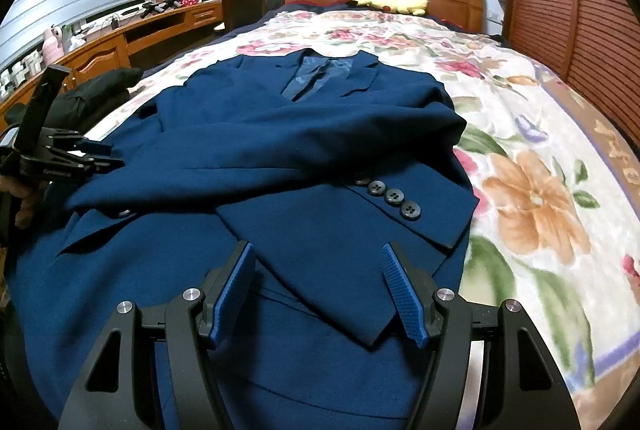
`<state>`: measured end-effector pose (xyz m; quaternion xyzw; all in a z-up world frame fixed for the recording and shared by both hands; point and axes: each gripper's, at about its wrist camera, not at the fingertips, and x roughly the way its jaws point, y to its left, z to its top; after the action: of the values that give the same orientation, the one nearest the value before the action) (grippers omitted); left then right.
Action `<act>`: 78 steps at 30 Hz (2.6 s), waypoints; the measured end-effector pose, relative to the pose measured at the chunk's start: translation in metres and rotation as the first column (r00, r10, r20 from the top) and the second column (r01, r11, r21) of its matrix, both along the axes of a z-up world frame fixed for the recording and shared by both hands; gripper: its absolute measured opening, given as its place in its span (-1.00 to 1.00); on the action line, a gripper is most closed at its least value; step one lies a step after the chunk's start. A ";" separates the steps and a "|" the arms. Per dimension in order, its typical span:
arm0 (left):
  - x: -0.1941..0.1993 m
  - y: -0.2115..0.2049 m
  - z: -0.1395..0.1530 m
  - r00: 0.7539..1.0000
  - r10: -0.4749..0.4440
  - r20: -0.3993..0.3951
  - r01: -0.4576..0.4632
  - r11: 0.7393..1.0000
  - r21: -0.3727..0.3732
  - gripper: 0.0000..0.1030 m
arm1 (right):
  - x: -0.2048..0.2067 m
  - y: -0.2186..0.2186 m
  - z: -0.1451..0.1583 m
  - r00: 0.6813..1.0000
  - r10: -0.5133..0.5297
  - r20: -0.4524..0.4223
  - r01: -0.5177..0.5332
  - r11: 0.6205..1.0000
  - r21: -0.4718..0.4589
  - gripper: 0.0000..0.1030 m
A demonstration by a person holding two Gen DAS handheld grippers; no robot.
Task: Fold large clothes
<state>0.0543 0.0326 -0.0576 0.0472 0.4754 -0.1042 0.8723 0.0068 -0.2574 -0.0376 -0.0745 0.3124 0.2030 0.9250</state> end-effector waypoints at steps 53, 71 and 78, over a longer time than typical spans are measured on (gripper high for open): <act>-0.177 -0.040 0.063 0.935 -0.071 0.347 0.062 0.997 0.035 -0.22 | -0.057 -0.029 0.019 0.994 -0.082 0.077 0.083 0.996 -0.014 0.32; -0.203 0.047 0.041 0.940 0.112 0.323 -0.116 0.993 -0.006 0.56 | -0.139 -0.056 0.035 0.995 -0.063 0.077 0.068 0.996 -0.053 0.31; -0.199 0.067 0.014 0.949 0.161 0.269 -0.161 0.987 -0.022 0.56 | -0.132 -0.061 0.017 0.997 -0.068 0.019 0.069 0.996 -0.061 0.31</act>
<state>-0.1450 0.0998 -0.0433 0.0223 0.3543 -0.0250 0.9345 -0.1249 -0.3181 -0.0208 -0.0939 0.3129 0.1606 0.9314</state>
